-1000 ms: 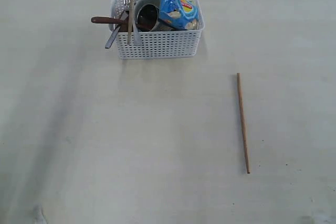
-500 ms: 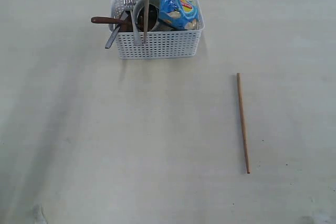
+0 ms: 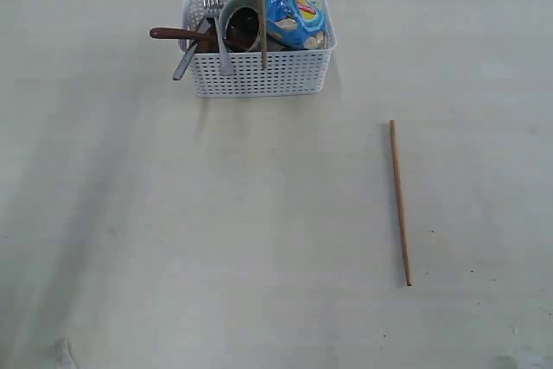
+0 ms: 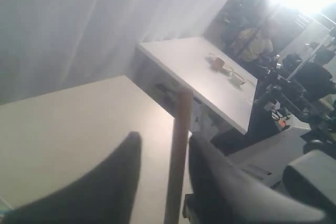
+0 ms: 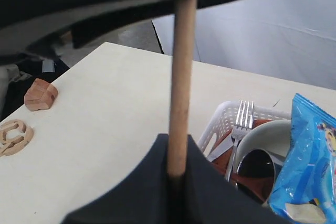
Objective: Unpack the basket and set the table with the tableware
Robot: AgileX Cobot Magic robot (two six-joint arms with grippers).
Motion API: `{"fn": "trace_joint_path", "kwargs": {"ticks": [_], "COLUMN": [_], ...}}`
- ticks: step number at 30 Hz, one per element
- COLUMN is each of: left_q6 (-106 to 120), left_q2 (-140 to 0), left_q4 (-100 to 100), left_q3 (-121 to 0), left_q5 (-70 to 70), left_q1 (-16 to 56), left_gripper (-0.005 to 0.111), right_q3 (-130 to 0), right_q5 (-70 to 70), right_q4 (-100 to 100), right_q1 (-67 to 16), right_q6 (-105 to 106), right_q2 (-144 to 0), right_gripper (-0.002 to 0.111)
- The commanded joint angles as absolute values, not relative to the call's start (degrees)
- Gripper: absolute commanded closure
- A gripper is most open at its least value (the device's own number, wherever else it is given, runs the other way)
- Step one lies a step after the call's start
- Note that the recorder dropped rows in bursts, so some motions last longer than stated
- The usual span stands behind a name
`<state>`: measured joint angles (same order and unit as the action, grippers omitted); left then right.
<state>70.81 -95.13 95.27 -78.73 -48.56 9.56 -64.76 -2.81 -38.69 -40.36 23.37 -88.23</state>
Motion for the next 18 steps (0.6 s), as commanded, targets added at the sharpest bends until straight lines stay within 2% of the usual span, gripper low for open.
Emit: {"fn": "trace_joint_path", "kwargs": {"ticks": [1,3,5,14,18], "left_q6": [70.45,70.45,70.06,68.91,67.31], "left_q2": [-94.55,-94.55,-94.55,-94.55,-94.55], "left_q4": [95.83,95.05,93.33,85.08,78.73], "left_q3": [-78.41,-78.41,-78.41,-78.41,-78.41], "left_q5": [-47.36,-46.14,-44.64,-42.63,-42.63], "left_q1": [9.73,9.73,9.73,9.73,9.73], "left_gripper": [0.045,0.033,0.029,0.028,0.028], "right_q3": [-64.52,-64.52,-64.52,-64.52,-64.52], "right_q5": [-3.55,-5.87,-9.92,-34.93,-46.55], "right_q4": [-38.78,-38.95,-38.95,-38.58,-34.31], "right_q1": [-39.0,-36.95,-33.26,-10.66,-5.48], "right_q6": [23.56,23.33,23.32,19.59,16.79], "right_q2": [-87.97,-87.97,-87.86,-85.99,-85.74], "right_gripper": [0.109,0.109,0.109,0.109,0.109]}}
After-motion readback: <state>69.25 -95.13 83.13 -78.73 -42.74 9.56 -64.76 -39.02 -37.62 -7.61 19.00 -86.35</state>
